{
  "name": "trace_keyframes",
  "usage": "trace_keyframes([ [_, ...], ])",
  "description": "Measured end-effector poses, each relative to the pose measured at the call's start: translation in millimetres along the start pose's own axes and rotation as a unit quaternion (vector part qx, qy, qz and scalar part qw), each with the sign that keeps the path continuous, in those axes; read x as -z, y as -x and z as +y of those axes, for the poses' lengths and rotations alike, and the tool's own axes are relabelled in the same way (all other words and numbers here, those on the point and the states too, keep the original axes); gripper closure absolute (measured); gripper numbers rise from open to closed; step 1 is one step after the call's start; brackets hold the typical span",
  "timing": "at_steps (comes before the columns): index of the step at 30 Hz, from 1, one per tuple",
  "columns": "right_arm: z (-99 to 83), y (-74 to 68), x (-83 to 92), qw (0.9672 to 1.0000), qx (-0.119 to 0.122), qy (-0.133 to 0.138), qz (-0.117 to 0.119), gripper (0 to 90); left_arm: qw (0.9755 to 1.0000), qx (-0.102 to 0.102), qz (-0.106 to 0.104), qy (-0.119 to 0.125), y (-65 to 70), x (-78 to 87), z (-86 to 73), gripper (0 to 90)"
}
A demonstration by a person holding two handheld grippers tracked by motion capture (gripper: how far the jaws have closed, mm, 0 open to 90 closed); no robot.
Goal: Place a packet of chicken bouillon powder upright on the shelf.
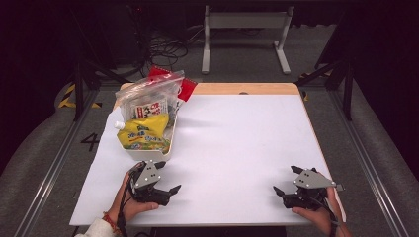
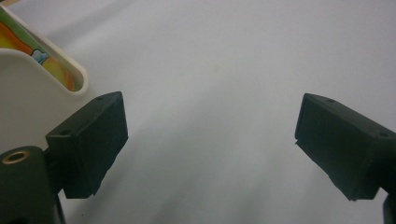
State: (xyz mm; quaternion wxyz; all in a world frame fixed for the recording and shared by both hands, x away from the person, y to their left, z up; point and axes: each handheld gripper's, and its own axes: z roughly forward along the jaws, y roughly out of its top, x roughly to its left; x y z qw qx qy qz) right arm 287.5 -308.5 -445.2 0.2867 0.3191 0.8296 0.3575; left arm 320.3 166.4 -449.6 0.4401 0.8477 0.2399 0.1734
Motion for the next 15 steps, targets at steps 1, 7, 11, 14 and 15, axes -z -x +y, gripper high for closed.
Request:
trace_keyframes([
  [1,0.0,0.0,0.0,1.0,0.0,0.0,0.0,11.4,1.0,0.0,0.0,0.0,0.0,0.0,0.0,10.3],
  [7,1.0,-0.9,0.2,1.0,0.003,0.0,-0.004,11.3,1.0,0.003,0.0,0.001,-1.7,0.5,-0.2,10.3],
  [11,0.6,0.1,0.3,1.0,-0.002,0.001,-0.004,11.3,1.0,0.0,-0.005,-0.001,-1.3,-0.4,-0.2,10.3],
  [14,0.6,-0.7,0.6,1.0,0.001,0.002,-0.003,11.3,1.0,0.003,-0.008,-0.004,-1.7,-2.2,-0.3,10.3],
  [15,0.5,-0.8,0.6,1.0,0.002,0.002,-0.003,11.3,0.9999,0.005,-0.009,-0.003,-1.3,-2.8,-0.2,10.3],
])
